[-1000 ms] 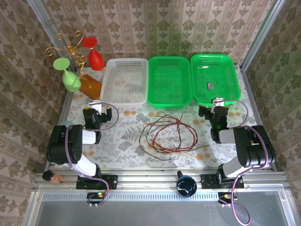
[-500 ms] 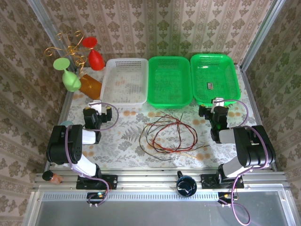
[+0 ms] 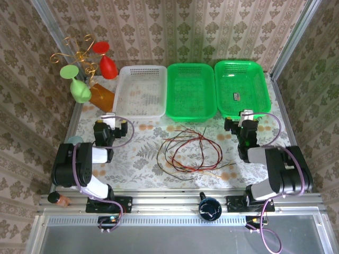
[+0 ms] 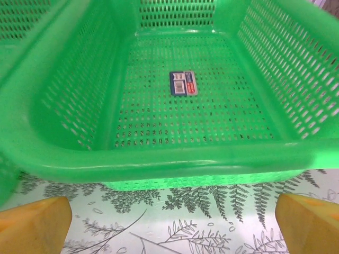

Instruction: Untangle the cables

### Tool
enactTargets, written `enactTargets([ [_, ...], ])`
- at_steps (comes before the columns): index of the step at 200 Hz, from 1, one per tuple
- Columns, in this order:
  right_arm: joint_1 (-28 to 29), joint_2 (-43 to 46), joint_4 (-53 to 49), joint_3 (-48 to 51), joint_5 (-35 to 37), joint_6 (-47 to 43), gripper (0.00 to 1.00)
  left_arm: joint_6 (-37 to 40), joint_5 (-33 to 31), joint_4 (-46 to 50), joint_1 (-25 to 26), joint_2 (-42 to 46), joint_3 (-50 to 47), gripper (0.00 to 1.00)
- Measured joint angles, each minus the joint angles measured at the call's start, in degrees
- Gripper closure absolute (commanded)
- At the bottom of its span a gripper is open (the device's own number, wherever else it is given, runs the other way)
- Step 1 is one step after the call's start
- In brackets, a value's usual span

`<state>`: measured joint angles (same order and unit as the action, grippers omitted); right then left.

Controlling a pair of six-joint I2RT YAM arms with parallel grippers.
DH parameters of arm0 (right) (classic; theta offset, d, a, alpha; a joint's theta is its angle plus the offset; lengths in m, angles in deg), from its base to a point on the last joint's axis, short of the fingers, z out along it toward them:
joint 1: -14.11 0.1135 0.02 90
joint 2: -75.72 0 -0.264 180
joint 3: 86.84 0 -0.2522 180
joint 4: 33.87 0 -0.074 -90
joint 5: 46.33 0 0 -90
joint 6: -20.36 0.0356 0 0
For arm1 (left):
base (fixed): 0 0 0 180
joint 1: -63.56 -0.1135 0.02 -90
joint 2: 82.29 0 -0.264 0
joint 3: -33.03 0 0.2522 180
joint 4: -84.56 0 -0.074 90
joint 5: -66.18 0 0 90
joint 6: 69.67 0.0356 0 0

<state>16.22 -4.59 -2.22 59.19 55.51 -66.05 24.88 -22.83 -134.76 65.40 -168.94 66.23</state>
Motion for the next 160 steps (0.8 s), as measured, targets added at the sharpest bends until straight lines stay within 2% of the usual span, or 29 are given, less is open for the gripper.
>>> enactTargets([
  [33,0.4,14.9,-10.2,-0.7,3.0,1.1,0.00,0.5,0.3,1.3,1.0,8.3,-1.6,0.00],
  [93,0.4,30.7,-31.9,-1.3,6.0,7.5,0.00,0.2,-4.9,12.7,5.6,21.3,-2.3,0.00],
  [109,0.4,34.0,-42.2,-4.4,6.2,12.0,0.00,0.2,-8.7,20.0,8.5,24.6,-0.8,0.00],
  [132,0.4,35.5,-56.7,-11.2,5.9,20.0,0.00,0.2,-13.3,33.7,13.0,26.6,6.7,0.00],
  [160,0.8,33.9,-69.5,-14.2,-0.4,27.9,0.01,-0.5,-15.1,45.5,18.2,29.0,15.1,0.00],
])
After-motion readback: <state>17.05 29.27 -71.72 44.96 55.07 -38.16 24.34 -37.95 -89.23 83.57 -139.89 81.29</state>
